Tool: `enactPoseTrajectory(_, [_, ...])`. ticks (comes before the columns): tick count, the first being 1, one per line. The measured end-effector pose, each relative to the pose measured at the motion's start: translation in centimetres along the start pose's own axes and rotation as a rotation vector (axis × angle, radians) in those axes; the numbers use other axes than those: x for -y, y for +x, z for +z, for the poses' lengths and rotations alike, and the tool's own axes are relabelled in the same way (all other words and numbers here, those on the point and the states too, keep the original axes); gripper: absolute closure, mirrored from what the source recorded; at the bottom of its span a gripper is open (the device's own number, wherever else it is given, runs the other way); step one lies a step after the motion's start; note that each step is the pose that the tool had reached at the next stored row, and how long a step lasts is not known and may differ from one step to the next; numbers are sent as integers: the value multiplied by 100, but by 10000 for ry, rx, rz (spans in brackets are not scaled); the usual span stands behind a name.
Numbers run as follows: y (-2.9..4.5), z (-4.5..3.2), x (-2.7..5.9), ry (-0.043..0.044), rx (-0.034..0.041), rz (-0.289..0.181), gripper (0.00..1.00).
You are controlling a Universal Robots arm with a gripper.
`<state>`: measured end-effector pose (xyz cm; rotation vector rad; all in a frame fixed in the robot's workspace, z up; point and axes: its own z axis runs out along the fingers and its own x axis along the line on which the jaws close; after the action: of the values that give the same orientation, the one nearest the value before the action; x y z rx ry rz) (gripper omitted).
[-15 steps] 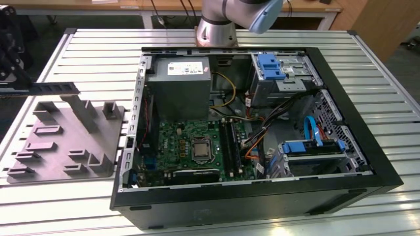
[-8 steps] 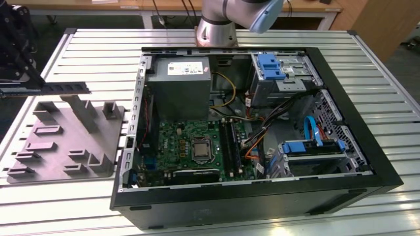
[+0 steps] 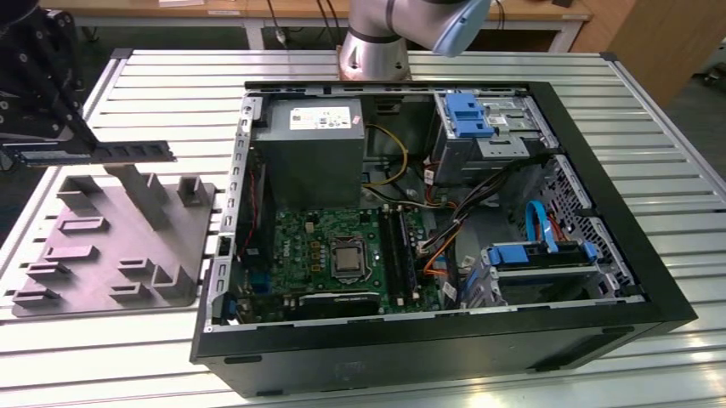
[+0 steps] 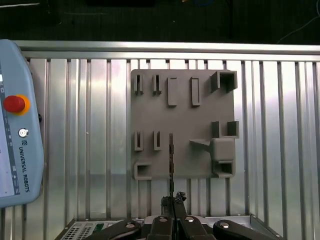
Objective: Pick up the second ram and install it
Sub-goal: 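Pick up the second ram and move it above second insertion slot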
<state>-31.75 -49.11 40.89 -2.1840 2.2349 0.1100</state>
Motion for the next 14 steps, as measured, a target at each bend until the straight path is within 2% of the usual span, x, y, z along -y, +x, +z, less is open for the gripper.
enactPoseTrajectory(5, [-3,-5,130,0,0,0,88])
enactPoseTrajectory(14, [-10,-16,424,0,0,0,88])
